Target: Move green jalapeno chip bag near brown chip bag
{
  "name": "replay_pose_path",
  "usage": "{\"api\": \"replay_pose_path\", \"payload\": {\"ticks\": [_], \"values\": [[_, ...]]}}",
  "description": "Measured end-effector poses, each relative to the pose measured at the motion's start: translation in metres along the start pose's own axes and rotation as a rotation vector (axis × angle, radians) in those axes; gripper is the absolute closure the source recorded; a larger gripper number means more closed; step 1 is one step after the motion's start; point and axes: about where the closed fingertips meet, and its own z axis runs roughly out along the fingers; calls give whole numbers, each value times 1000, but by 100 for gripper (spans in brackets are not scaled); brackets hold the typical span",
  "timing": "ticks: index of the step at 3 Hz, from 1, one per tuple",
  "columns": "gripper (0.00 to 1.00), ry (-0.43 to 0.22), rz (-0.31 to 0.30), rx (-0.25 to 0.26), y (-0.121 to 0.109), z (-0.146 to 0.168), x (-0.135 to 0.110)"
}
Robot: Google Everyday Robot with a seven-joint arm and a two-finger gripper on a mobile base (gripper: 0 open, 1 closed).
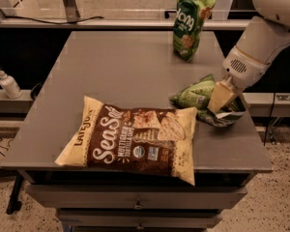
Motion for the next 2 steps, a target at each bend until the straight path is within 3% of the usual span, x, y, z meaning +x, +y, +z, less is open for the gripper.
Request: {"api": "replay_pose_path", "payload": {"ticks": [2], "values": [[18, 28, -28, -18, 5, 7, -12]]}}
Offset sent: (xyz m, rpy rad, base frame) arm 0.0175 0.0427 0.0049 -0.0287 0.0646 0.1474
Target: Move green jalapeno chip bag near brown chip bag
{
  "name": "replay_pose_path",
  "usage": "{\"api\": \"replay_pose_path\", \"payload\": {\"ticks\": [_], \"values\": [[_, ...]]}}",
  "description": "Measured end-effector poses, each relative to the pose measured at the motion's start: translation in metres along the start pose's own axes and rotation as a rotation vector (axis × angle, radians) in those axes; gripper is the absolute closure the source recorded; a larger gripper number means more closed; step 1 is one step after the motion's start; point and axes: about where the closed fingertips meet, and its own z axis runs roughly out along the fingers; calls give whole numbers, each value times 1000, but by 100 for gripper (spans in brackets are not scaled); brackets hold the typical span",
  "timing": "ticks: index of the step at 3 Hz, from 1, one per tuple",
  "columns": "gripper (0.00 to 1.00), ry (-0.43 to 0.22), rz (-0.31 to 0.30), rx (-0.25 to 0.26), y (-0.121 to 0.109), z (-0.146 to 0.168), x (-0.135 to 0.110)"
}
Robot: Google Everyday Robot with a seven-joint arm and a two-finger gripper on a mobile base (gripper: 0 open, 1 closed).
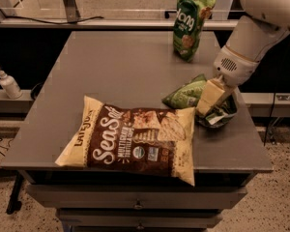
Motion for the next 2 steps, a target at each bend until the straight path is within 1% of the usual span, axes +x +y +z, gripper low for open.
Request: {"api": "replay_pose_path", "payload": {"ticks": [1, 2], "values": [[0, 16, -52, 19, 6, -6, -22], [0, 23, -86, 53, 8, -16, -39]]}}
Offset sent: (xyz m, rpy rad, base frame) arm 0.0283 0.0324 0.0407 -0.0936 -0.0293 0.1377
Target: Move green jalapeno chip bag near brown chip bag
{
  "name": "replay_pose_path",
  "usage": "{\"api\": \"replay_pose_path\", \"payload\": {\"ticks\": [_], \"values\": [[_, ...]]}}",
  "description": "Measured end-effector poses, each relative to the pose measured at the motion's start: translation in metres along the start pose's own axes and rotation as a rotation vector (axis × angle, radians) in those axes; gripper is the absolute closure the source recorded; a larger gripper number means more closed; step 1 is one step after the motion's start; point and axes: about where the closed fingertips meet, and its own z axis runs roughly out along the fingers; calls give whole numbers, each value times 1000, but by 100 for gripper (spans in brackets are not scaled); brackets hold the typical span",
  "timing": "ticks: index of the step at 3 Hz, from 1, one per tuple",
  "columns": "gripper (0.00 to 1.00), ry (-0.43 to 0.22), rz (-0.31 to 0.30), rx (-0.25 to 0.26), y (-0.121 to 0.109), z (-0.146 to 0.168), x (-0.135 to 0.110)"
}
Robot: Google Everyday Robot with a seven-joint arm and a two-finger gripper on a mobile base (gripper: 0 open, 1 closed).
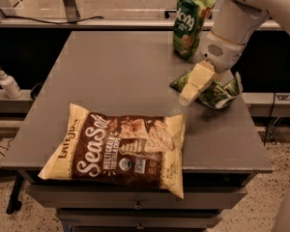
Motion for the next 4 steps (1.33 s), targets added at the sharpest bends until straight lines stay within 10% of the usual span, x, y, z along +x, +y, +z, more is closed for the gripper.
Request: {"api": "replay_pose_path", "payload": {"ticks": [4], "values": [[0, -61, -1, 275, -40, -63, -15]]}}
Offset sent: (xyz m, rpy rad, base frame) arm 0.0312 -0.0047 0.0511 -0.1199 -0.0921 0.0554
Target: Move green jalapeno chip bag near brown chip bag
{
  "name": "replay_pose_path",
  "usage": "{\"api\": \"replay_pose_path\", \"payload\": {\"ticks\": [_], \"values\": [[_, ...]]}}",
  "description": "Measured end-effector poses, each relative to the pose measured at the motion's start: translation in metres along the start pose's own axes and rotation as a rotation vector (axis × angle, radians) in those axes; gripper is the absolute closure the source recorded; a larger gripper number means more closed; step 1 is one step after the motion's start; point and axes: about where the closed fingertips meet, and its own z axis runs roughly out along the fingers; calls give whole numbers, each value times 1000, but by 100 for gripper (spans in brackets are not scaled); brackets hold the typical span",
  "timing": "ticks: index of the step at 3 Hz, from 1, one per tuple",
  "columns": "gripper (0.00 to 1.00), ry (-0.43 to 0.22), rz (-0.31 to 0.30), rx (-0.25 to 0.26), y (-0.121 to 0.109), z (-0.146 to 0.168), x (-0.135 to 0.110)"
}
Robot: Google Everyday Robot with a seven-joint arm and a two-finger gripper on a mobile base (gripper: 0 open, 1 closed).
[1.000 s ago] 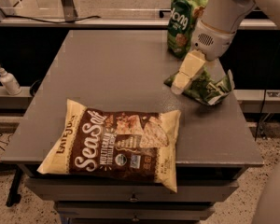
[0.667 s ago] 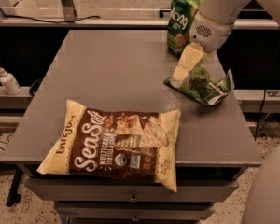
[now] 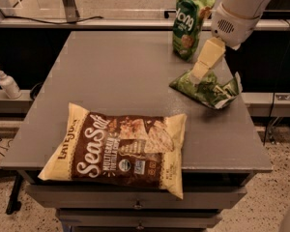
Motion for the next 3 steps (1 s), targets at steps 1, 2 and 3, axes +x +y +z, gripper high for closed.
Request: {"api": "replay_pose_path", "payload": {"ticks": [1, 2, 3], "values": [[0, -28, 47, 89, -31, -3, 22], [0, -71, 73, 171, -59, -2, 24], [0, -124, 81, 241, -91, 2, 10]]}}
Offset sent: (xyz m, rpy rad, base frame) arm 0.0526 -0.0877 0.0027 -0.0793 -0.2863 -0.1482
